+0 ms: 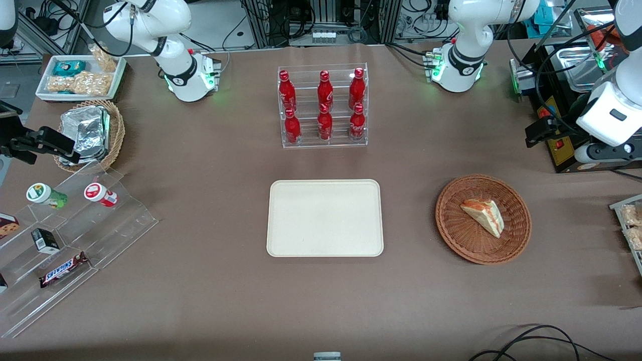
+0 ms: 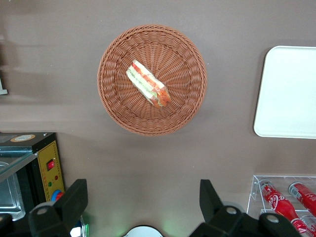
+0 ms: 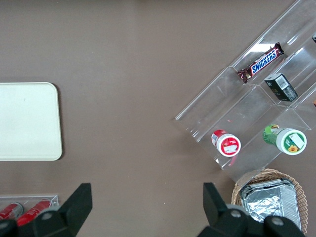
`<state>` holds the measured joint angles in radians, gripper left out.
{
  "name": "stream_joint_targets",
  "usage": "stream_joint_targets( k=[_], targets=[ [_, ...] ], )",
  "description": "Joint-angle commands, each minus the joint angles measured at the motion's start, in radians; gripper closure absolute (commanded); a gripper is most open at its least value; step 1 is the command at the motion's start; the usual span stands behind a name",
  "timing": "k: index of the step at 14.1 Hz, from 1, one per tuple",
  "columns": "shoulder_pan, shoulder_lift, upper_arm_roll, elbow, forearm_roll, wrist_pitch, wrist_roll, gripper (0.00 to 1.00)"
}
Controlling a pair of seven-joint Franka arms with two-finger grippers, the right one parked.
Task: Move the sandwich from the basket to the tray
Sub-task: 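Move the left gripper over the wicker basket toward the sandwich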
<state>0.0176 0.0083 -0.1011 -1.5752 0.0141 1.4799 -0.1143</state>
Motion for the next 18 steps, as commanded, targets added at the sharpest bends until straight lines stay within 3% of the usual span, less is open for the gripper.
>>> stream_joint_targets(
  k=[1,12,18],
  targets=[
    [-0.001,0.015,0.000,0.027,-0.011,-0.024,0.002,0.00],
    [-0.001,0.042,-0.002,-0.017,0.004,-0.047,-0.002,0.00],
    [0.007,0.151,0.004,-0.092,0.004,0.075,-0.012,0.00]
  ],
)
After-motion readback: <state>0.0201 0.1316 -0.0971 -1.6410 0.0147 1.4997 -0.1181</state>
